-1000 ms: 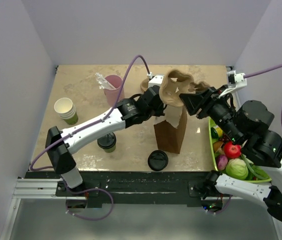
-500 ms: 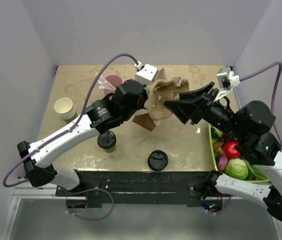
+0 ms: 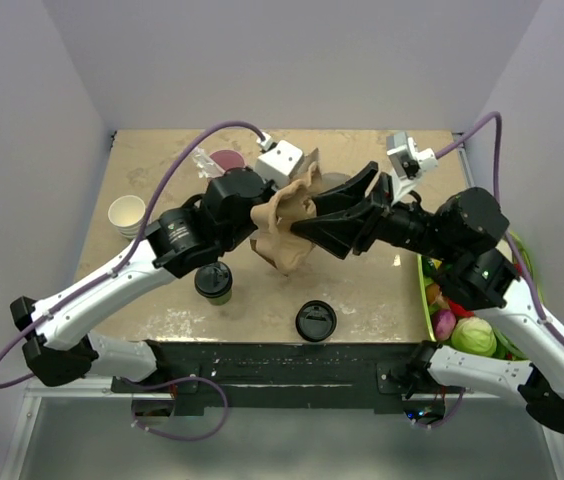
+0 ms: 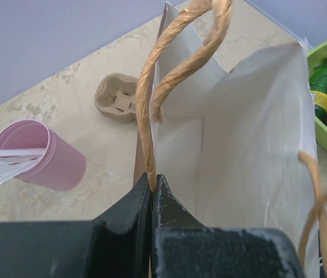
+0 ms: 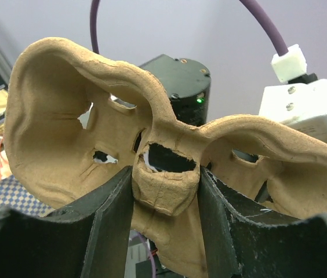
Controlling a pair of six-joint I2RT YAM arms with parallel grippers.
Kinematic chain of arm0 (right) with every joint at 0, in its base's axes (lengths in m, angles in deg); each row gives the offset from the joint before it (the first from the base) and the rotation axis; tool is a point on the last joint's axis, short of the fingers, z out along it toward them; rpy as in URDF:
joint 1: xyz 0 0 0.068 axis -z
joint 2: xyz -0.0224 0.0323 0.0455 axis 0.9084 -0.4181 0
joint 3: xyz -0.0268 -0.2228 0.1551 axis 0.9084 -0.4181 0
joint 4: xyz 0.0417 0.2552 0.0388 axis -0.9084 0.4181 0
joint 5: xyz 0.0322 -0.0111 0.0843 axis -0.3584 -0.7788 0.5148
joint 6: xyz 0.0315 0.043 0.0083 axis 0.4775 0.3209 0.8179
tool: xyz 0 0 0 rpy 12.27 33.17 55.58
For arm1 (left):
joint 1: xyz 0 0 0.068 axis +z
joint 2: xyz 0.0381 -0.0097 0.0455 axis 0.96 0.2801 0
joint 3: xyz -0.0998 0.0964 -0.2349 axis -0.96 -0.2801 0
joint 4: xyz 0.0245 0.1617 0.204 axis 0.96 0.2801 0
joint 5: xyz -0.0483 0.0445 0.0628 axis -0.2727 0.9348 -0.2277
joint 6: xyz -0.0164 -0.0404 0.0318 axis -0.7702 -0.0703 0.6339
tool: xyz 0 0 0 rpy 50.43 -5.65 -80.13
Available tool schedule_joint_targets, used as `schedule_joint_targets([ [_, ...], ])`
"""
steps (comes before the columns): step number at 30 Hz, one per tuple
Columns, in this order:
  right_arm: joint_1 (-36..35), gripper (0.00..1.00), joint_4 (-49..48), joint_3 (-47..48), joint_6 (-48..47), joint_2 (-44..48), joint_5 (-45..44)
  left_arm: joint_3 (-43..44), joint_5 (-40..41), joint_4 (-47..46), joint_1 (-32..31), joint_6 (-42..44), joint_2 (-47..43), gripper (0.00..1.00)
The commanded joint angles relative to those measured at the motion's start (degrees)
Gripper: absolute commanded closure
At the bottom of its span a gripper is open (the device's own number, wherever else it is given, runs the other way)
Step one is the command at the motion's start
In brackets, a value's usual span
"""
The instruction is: Pack the takeout coffee
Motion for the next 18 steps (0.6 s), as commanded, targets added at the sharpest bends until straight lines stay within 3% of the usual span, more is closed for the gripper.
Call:
schedule_joint_targets([
  [1, 0.1, 0.52, -7.4, -0.5, 2.2, -1.3, 5.5, -2.0, -5.9, -0.2, -0.1, 0.3, -6.0, 1.00],
  [18, 0.1, 0.52, -12.7, -6.7, 4.9, -0.5, 8.3, -3.5, -16.3, 1.9, -0.1, -4.3, -11.8, 1.00],
])
